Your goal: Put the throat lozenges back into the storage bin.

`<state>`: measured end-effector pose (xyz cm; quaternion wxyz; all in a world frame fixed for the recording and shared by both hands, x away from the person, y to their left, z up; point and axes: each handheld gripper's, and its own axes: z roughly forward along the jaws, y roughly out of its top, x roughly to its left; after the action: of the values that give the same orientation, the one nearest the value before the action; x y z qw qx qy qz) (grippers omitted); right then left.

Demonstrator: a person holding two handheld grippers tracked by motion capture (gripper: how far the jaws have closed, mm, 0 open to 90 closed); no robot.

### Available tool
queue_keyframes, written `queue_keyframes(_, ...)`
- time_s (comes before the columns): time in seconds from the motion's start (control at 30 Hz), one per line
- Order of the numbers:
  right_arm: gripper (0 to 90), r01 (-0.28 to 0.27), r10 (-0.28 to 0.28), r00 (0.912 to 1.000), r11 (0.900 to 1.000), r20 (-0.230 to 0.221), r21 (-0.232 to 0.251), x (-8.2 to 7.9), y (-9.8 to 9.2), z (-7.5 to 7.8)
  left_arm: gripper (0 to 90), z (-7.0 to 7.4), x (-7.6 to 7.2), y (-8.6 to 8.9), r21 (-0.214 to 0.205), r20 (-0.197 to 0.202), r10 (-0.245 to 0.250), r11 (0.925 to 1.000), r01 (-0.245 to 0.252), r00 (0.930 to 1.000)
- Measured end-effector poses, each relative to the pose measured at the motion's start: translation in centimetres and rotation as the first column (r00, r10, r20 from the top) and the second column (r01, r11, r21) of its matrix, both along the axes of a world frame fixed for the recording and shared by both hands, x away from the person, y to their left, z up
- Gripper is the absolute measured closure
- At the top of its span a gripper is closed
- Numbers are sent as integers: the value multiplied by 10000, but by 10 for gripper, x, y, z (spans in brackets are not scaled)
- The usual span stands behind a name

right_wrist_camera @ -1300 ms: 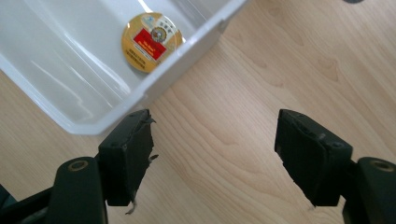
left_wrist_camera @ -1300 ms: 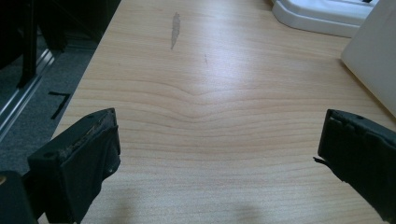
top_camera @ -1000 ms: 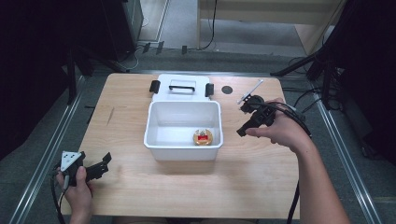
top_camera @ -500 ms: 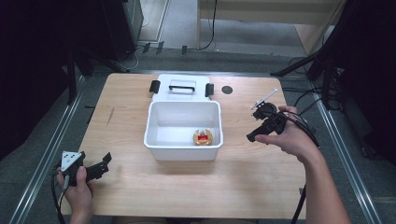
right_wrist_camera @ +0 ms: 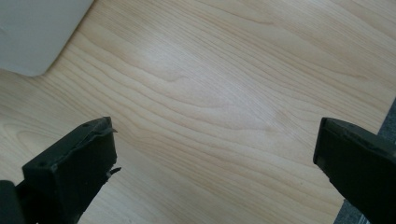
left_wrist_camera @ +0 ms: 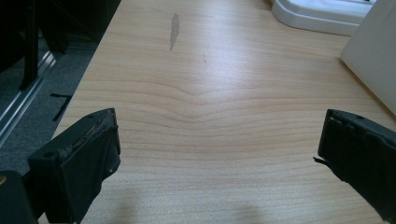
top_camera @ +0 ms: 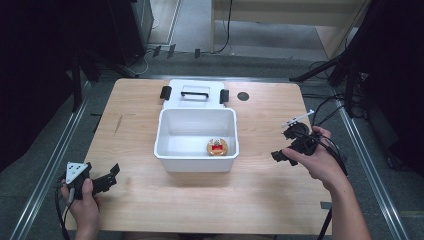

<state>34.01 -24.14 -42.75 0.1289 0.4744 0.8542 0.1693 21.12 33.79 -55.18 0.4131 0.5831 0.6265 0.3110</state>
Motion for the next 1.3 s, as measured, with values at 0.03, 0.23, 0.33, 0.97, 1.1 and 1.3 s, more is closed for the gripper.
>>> queue_keyframes(0.03, 0, 0, 0, 10000, 10000, 0, 0, 0, 0, 0, 0, 0, 0, 0, 0, 0, 0, 10000, 0, 10000)
queue_keyframes(0.23, 0, 354, -372, 9984, 9985, 436, 411, -13, -16, -15, 0, 0, 0, -1, 94, 32, 15, 10000, -15, 10000)
queue_keyframes(0.33, 0, 523, -561, 9965, 9967, 612, 616, -19, -24, -23, 0, 0, -1, -1, 105, 31, 19, 9999, -19, 10000)
queue_keyframes(0.97, 20, 1558, -2101, 9485, 9610, 2369, 2287, -62, -73, -80, 0, 0, -1, -2, 186, 23, 5, 9998, -6, 10000)
queue_keyframes(1.1, 21, 1647, -2435, 9265, 9479, 2868, 2726, -76, -82, -95, 0, 1, -1, -2, 214, 1, -9, 9998, 9, 10000)
queue_keyframes(1.3, 22, 1953, -2879, 9106, 9321, 2967, 3051, -86, -91, -107, 0, 1, -1, -2, 212, 0, -1, 9998, 1, 10000)
